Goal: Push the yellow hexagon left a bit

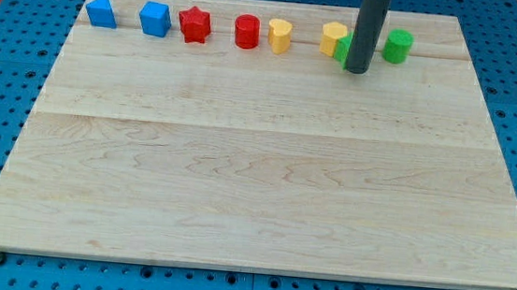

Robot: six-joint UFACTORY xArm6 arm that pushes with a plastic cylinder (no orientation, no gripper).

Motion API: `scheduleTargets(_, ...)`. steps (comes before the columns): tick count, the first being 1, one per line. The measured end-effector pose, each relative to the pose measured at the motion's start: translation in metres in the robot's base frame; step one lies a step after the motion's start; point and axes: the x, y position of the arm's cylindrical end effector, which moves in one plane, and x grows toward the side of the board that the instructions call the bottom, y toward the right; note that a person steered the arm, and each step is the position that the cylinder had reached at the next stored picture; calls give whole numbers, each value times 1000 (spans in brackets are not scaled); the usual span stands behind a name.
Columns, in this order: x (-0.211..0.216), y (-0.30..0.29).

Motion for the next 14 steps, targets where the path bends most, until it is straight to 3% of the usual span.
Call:
scheduleTargets(3, -15, 34)
scheduleTargets(5, 4, 51)
scheduleTargets(6, 9, 96)
scheduleTargets(7, -19, 187)
scheduleTargets(8, -85, 194)
scheduleTargets(9, -123, 149)
scheduleTargets(10, -100, 114)
scheduleTargets(14, -77, -41)
